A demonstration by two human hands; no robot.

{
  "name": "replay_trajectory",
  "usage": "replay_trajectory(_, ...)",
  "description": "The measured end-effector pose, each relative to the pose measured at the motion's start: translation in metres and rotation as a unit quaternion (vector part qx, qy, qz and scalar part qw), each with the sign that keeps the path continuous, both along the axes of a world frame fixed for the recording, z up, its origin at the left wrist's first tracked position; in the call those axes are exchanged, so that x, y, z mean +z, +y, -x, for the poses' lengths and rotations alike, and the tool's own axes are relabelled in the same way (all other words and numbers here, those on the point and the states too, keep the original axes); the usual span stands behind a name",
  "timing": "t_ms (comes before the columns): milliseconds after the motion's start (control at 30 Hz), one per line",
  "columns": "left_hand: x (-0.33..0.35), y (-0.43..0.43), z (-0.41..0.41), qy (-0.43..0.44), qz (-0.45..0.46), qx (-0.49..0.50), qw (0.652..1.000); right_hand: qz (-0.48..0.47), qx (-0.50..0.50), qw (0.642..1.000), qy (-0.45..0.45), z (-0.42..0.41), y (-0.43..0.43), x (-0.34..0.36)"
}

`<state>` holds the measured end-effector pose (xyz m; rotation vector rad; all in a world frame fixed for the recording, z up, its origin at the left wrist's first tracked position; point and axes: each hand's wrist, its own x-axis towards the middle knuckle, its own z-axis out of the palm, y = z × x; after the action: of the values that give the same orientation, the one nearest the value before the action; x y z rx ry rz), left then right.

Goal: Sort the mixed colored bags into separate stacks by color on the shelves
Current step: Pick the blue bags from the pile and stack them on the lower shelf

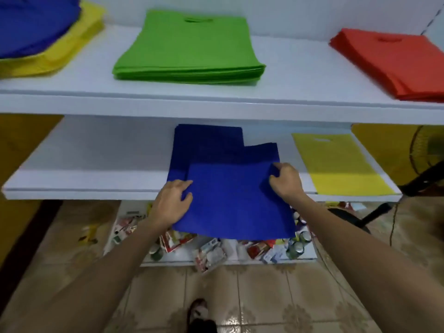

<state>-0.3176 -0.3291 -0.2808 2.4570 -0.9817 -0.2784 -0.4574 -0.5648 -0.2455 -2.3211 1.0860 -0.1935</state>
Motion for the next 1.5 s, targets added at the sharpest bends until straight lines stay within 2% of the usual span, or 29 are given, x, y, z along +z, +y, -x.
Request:
replay_trajectory(167, -0.015, 0.007, -0.043, -0.018, -0.005, 0.036, 0.999, 0.011, 0.058, 0.998, -0.024, -0.064, -0.002, -0.020)
replay_trajectory(300, -0.039, -0.004, -0.077, -0.038, 0.009, 0.052, 0.998, -0.011, 0.050, 0.998, -0.036, -0.107, -0.019, -0.042)
replay_trajectory(433, -0.063, -0.023, -0.106, -0.046, -0.017, 0.051, 0.997, -0.008, 0.055, 0.997, -0.051, -0.141, -0.034, -0.065)
replay_trajectory(567, -0.078, -0.039, -0.125, -0.067, -0.032, 0.047, 0.996, 0.071, 0.042, 0.996, -0.014, -0.162, -0.047, -0.088)
replay_trajectory(667, -0.086, -0.046, -0.134, -0.076, -0.014, 0.055, 0.995, 0.076, 0.035, 0.996, 0.040, -0.170, -0.052, -0.102)
replay_trajectory(800, -0.082, -0.050, -0.132, -0.020, 0.002, 0.096, 0.995, 0.066, -0.020, 0.993, 0.091, -0.172, -0.047, -0.103)
replay_trajectory(867, -0.077, -0.051, -0.133, 0.038, 0.016, 0.111, 0.993, 0.032, -0.028, 0.996, 0.083, -0.170, -0.045, -0.098)
replay_trajectory(967, -0.065, -0.051, -0.135, 0.137, 0.096, 0.142, 0.976, -0.015, -0.003, 0.999, 0.037, -0.161, -0.044, -0.091)
replay_trajectory(1033, -0.053, -0.044, -0.134, 0.149, 0.120, 0.166, 0.967, 0.006, -0.010, 0.999, 0.031, -0.153, -0.040, -0.079)
replay_trajectory(1233, -0.005, 0.004, -0.110, 0.062, 0.090, 0.168, 0.980, 0.022, 0.031, 0.998, 0.046, -0.139, -0.011, -0.020)
replay_trajectory(1400, 0.045, 0.078, -0.070, -0.004, 0.087, 0.215, 0.973, 0.047, 0.151, 0.986, 0.045, -0.145, 0.054, 0.034)
replay_trajectory(1500, 0.075, 0.134, -0.036, -0.039, 0.075, 0.270, 0.959, 0.051, 0.255, 0.965, 0.001, -0.146, 0.115, 0.052)
